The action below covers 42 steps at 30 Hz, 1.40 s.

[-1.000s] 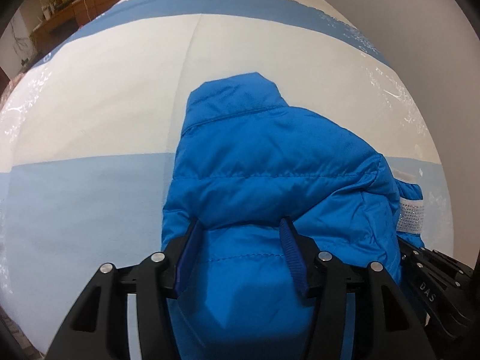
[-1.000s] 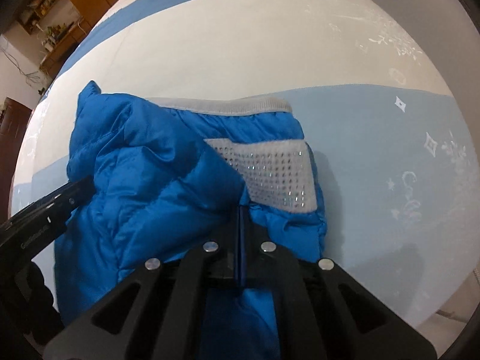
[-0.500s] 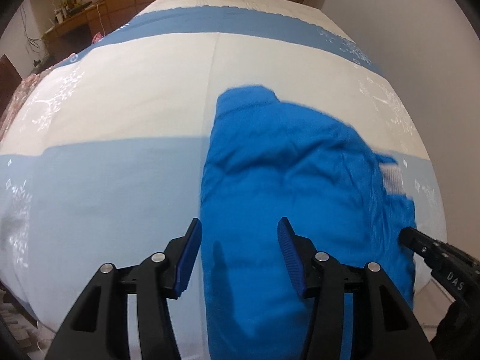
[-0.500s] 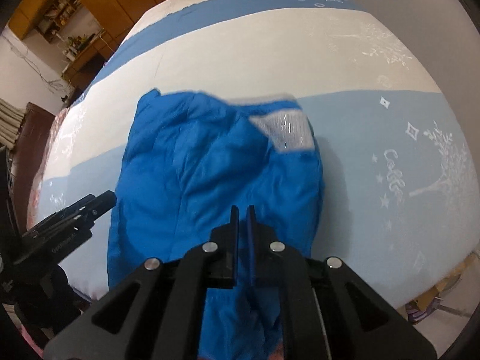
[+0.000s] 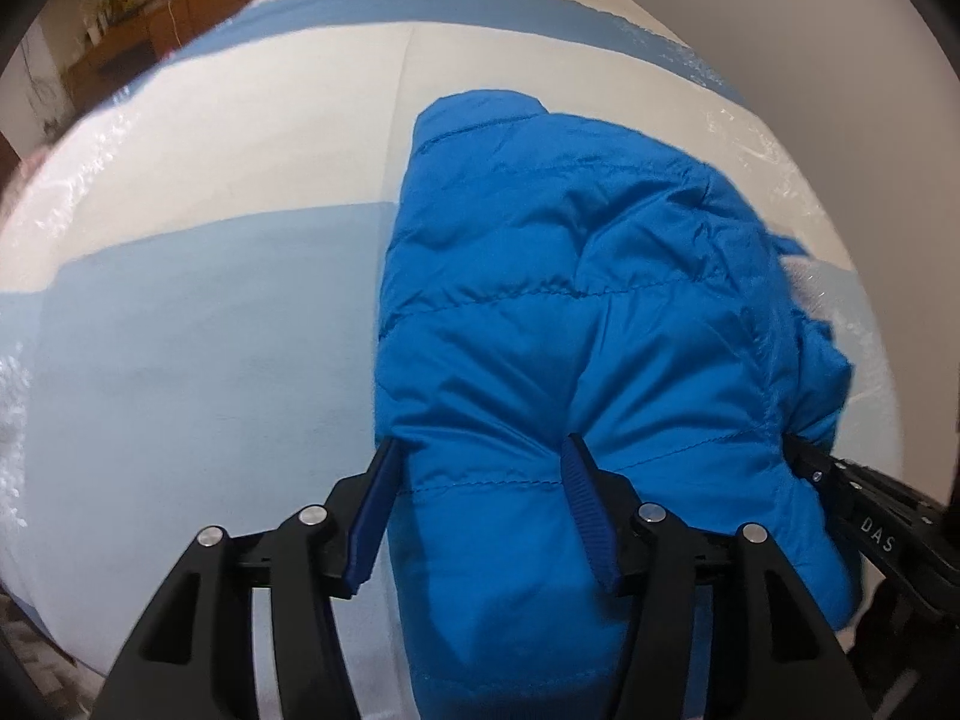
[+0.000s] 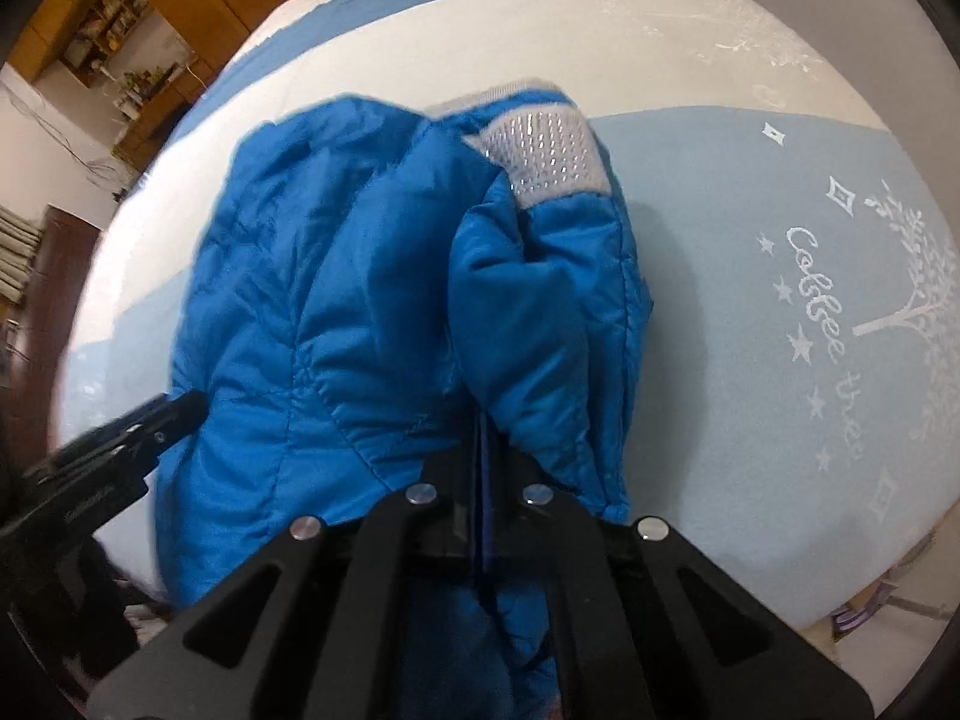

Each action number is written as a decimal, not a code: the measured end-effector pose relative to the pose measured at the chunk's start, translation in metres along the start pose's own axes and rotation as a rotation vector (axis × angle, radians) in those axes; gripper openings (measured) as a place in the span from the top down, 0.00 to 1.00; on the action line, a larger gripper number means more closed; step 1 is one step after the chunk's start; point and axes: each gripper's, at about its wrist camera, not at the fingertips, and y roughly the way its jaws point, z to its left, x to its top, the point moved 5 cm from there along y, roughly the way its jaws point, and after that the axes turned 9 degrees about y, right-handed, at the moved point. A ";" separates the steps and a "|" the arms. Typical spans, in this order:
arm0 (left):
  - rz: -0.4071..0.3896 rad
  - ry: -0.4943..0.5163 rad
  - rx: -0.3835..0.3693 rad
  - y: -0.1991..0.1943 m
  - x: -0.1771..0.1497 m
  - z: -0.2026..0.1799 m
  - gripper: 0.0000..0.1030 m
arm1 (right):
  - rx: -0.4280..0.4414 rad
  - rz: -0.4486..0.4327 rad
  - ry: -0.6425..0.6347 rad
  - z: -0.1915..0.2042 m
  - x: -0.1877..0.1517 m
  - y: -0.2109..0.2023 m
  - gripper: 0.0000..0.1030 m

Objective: Fold large clothes

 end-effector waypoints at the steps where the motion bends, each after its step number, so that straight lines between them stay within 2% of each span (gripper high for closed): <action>1: 0.008 -0.013 -0.031 -0.005 0.003 0.006 0.46 | 0.024 0.002 0.008 -0.001 0.002 -0.007 0.93; 3: 0.004 -0.029 -0.062 -0.013 0.004 0.019 0.45 | 0.041 -0.030 0.011 -0.008 0.011 -0.028 0.77; 5: -0.003 -0.048 -0.093 -0.018 0.007 0.032 0.38 | 0.019 -0.064 -0.007 -0.012 0.014 -0.045 0.40; 7: -0.011 -0.054 -0.103 -0.021 0.006 0.042 0.34 | -0.013 -0.049 -0.023 -0.018 0.015 -0.047 0.30; 9: 0.000 -0.049 -0.126 -0.017 0.005 0.045 0.33 | 0.021 -0.002 -0.006 -0.023 0.015 -0.038 0.28; 12: 0.048 -0.055 -0.220 -0.001 0.000 0.041 0.32 | 0.087 0.080 0.064 -0.032 0.009 -0.017 0.27; 15: 0.057 -0.058 -0.239 0.010 -0.001 0.037 0.28 | 0.147 0.117 0.112 -0.040 0.010 -0.005 0.26; 20: 0.045 -0.031 -0.265 0.024 0.005 0.031 0.20 | 0.166 0.150 0.120 -0.046 0.009 0.014 0.22; 24: 0.051 -0.031 -0.279 0.035 0.006 0.025 0.20 | 0.229 0.175 0.182 -0.055 0.006 0.029 0.21; 25: 0.051 -0.032 -0.279 0.037 0.007 0.025 0.20 | 0.235 0.170 0.183 -0.056 0.005 0.031 0.23; 26: 0.048 -0.034 -0.279 0.038 0.008 0.024 0.22 | 0.241 0.166 0.173 -0.055 0.005 0.030 0.31; 27: 0.041 -0.029 -0.269 0.037 0.008 0.022 0.23 | 0.257 0.167 0.167 -0.054 0.005 0.028 0.35; 29: 0.030 -0.016 -0.263 0.033 0.009 0.017 0.32 | 0.266 0.165 0.162 -0.052 0.005 0.026 0.44; 32: 0.043 -0.012 -0.225 0.031 0.008 0.012 0.32 | 0.246 0.161 0.162 -0.049 0.005 0.023 0.45; 36: 0.064 -0.004 -0.118 0.030 0.012 0.002 0.33 | 0.166 0.157 0.150 -0.040 0.008 0.022 0.45; 38: 0.062 0.009 -0.090 0.033 0.010 -0.002 0.33 | 0.133 0.161 0.146 -0.036 0.010 0.021 0.46; 42: 0.070 0.018 -0.047 0.035 0.012 -0.009 0.33 | 0.020 0.142 0.080 -0.012 0.011 0.021 0.49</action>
